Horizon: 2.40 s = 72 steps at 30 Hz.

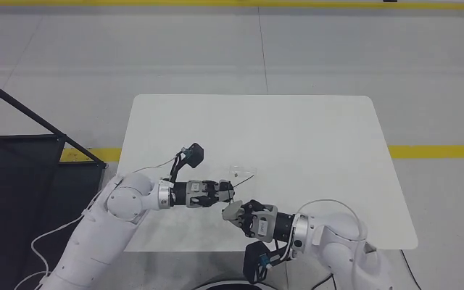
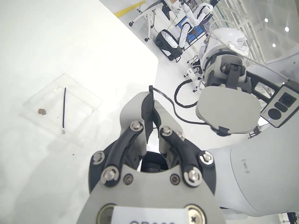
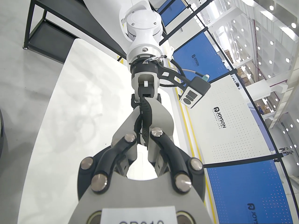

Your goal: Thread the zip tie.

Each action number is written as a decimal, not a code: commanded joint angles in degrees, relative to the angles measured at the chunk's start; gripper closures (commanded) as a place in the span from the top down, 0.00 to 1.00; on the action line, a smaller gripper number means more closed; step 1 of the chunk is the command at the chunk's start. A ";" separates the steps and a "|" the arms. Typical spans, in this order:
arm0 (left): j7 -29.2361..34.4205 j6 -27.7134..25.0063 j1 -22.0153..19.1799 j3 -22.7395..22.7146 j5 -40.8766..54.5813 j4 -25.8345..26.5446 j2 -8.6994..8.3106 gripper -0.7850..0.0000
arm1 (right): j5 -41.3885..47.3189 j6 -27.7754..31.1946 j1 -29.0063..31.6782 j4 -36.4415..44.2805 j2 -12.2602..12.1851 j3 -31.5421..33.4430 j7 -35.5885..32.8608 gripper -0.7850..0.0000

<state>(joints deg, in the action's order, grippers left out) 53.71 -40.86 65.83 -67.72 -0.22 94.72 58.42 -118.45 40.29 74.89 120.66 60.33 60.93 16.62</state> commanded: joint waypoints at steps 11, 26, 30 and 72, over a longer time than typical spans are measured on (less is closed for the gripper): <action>-0.15 -0.66 0.65 -0.03 0.50 0.29 -0.44 0.00 | 0.16 -0.19 -0.31 -0.03 -0.19 -0.47 -0.46 0.00; -3.00 0.10 1.53 0.27 -2.85 1.73 -0.53 0.00 | 0.61 -0.86 -0.25 0.07 -0.45 -0.51 -0.72 0.00; -4.10 -0.98 1.81 0.09 -3.55 1.85 -0.64 0.00 | 0.69 -0.93 -0.28 0.13 -0.51 -0.57 -0.77 0.00; -8.20 -5.35 2.44 1.82 -10.84 3.01 -1.79 0.00 | 3.40 -11.09 2.38 0.55 -0.58 1.60 -1.86 0.00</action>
<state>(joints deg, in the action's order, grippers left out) 45.43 -46.21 68.32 -66.02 -11.16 97.72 56.66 -115.04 29.44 77.16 121.18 59.75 62.48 14.63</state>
